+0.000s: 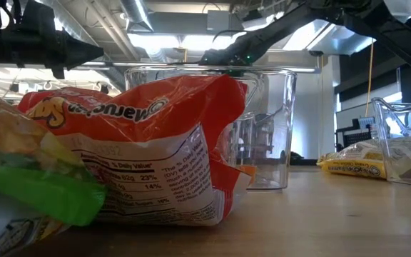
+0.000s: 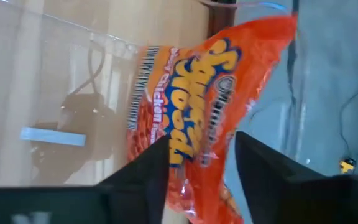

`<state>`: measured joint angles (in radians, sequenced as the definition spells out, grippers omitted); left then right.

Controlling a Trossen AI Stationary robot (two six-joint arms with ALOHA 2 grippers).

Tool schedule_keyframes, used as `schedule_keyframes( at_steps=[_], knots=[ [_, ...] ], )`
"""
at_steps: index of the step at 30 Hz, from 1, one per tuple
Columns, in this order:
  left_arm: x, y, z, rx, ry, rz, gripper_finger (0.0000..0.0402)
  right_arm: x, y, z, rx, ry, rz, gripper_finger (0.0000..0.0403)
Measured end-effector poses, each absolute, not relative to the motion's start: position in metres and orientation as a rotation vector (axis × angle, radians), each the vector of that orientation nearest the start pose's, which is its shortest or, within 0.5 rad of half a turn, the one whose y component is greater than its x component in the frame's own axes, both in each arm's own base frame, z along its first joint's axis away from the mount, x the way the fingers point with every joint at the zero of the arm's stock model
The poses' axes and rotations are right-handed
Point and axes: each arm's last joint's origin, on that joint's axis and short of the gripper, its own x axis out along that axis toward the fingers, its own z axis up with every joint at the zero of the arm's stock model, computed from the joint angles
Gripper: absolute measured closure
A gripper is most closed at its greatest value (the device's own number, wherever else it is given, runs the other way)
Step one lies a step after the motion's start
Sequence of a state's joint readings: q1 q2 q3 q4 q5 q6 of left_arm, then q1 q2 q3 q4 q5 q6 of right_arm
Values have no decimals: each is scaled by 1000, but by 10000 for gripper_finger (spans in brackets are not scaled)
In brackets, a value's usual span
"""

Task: Sort Maruchan noodles
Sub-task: Put the orange noodle pack into the top transparent bin

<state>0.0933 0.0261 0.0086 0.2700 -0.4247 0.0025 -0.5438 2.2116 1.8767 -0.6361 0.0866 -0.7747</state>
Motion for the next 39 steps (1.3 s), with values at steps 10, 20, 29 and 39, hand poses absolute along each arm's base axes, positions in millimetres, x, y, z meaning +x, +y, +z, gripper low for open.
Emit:
schedule_keyframes(
  at_steps=[10,20,29,39],
  knots=[
    [92,21,190,-40,-251,516,385,418,-243,221,-562,1215,-330,204],
    [92,21,190,-39,-251,516,385,402,-192,307,-355,1236,-292,222],
    [92,21,190,-39,-250,515,385,341,-157,364,-92,1274,-320,245],
    [92,20,190,-38,-250,512,385,277,-128,358,-17,1191,-371,260]
  ],
)
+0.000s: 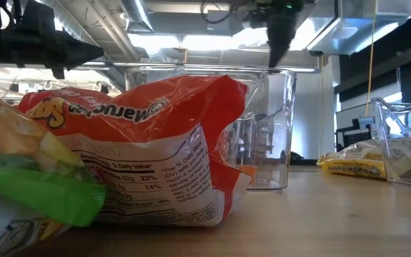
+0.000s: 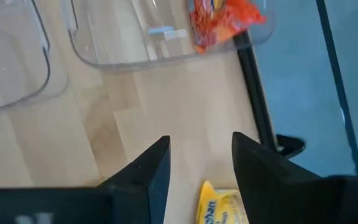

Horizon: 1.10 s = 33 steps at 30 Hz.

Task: Sort Maruchan noodles
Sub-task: Put the orange noodle pack into the top transparent bin

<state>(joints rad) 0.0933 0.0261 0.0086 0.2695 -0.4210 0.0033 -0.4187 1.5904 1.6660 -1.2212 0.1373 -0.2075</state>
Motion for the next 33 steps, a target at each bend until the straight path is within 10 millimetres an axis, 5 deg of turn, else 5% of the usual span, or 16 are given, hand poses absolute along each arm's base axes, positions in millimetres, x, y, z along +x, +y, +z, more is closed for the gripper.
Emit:
schedule_keyframes(
  at_steps=[7,15,22,28,33],
  knots=[
    [100,17,182,-21,-155,371,386,215,-99,322,103,1134,-430,260],
    [116,19,181,-36,26,362,386,159,-77,309,302,1007,-676,260],
    [135,20,183,-24,189,365,385,159,-81,293,483,1045,-691,260],
    [143,21,173,-18,277,365,386,164,-106,261,689,1294,-676,255],
    [145,21,170,-19,306,366,385,159,-122,235,843,1570,-617,198]
  ],
)
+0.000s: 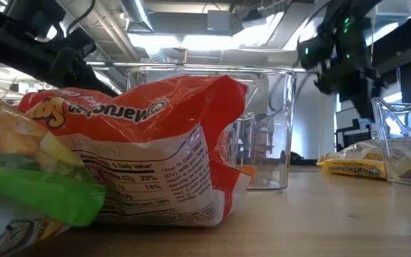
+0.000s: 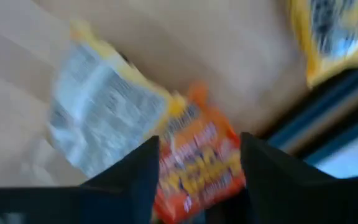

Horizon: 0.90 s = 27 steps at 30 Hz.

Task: Sort Maruchan noodles
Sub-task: Put the orange noodle pack into the top transparent bin

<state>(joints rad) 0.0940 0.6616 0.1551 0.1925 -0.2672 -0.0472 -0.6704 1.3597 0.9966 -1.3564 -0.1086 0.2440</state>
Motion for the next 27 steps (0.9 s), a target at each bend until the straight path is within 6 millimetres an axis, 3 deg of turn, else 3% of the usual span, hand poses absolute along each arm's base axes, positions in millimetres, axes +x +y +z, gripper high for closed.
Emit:
schedule_keyframes(
  at_steps=[5,10,21,27],
  knots=[
    [145,21,170,-8,309,364,386,160,-126,220,866,1742,-581,119],
    [145,21,170,12,312,362,385,162,-130,205,745,1772,-576,78],
    [145,21,170,12,311,362,385,144,-116,162,745,1852,-530,86],
    [145,21,170,12,311,362,385,141,-113,150,774,1871,-537,98]
  ],
)
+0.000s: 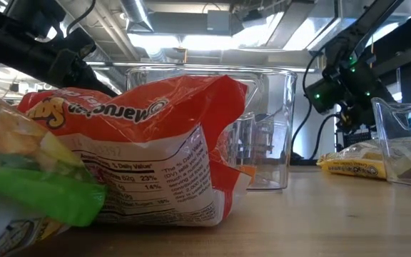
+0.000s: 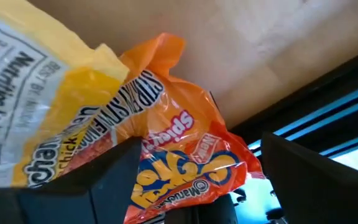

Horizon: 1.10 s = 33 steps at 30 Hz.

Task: Sort Maruchan noodles
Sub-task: Put the orange noodle pack into the top transparent bin

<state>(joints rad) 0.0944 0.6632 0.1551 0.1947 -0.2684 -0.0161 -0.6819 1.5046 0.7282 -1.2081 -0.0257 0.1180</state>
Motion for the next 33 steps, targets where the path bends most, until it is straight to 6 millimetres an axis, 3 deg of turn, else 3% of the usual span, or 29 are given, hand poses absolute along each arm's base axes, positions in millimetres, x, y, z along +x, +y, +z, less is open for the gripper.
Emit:
schedule_keyframes(
  at_steps=[8,21,26,33],
  knots=[
    [145,21,170,11,311,364,385,144,-113,141,845,1876,-446,142],
    [145,22,170,12,311,365,385,147,-113,139,882,1869,-399,340],
    [145,21,170,12,311,365,385,151,-118,148,805,1862,-425,375],
    [145,22,170,14,307,375,385,156,-128,179,639,1815,-525,402]
  ],
)
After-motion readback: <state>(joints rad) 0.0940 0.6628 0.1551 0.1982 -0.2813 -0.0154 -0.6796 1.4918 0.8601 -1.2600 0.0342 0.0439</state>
